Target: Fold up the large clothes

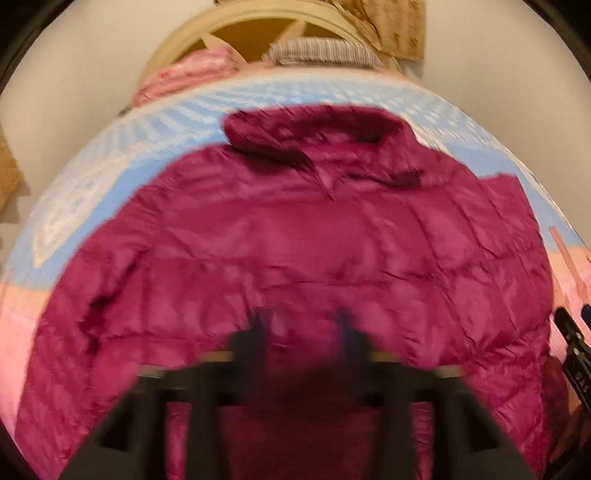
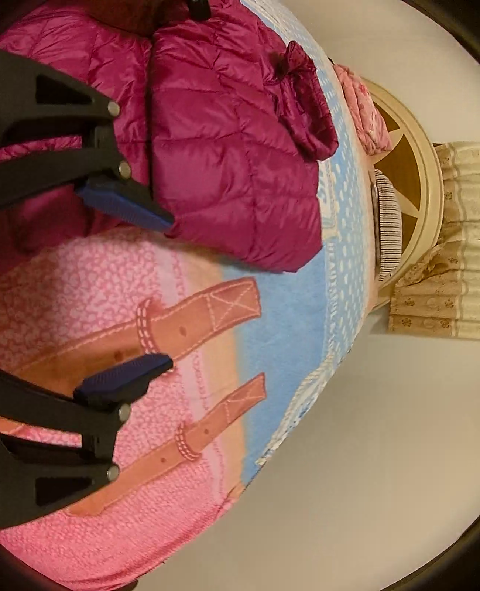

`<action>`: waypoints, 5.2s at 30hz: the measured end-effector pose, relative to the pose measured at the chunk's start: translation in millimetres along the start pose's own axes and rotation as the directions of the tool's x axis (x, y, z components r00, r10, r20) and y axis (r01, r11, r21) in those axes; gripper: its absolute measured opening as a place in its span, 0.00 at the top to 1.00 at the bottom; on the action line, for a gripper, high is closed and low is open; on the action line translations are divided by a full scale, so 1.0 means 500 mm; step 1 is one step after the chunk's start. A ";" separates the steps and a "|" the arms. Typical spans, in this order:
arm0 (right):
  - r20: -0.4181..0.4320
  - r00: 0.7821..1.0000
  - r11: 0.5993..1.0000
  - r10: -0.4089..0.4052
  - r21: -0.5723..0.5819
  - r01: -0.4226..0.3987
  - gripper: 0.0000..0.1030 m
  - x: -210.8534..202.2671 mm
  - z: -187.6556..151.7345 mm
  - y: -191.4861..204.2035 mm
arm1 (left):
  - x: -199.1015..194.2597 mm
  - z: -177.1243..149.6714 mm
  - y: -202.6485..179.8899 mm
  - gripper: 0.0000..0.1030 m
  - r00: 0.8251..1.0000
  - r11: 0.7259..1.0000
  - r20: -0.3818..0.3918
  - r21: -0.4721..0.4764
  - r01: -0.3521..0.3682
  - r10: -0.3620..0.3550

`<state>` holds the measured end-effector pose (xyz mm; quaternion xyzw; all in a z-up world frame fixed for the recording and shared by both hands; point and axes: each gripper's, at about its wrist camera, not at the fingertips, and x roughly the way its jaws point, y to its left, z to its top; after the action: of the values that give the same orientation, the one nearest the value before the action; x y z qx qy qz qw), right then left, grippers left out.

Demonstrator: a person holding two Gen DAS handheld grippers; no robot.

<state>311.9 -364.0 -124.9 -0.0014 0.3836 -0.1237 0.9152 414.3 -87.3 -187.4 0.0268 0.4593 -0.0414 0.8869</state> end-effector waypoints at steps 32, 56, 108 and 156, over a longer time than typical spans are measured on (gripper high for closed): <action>-0.081 0.991 0.993 0.111 0.044 -0.107 0.14 0.016 0.008 -0.045 | -0.143 -0.065 0.054 0.16 0.943 0.972 0.245 0.011 -0.234 0.224; -0.161 0.965 0.973 0.208 -0.070 -0.221 0.41 0.127 0.102 0.093 | 0.005 -0.041 0.089 0.11 0.944 0.950 0.112 -0.059 -0.306 0.311; -0.054 0.979 0.962 0.199 -0.178 -0.205 0.19 -0.023 -0.045 0.126 | -0.282 -0.009 0.173 0.84 0.901 0.956 0.324 -0.046 -0.290 0.289; -0.192 0.775 0.765 0.602 -0.143 -0.629 0.85 -0.044 0.037 0.374 | -0.092 -0.147 0.324 0.09 0.927 0.900 0.095 -0.292 -0.323 0.364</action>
<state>352.1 -179.7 -114.8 0.0416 0.4341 0.2228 0.8719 344.0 82.3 -190.4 -0.0173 0.3817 0.1775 0.9069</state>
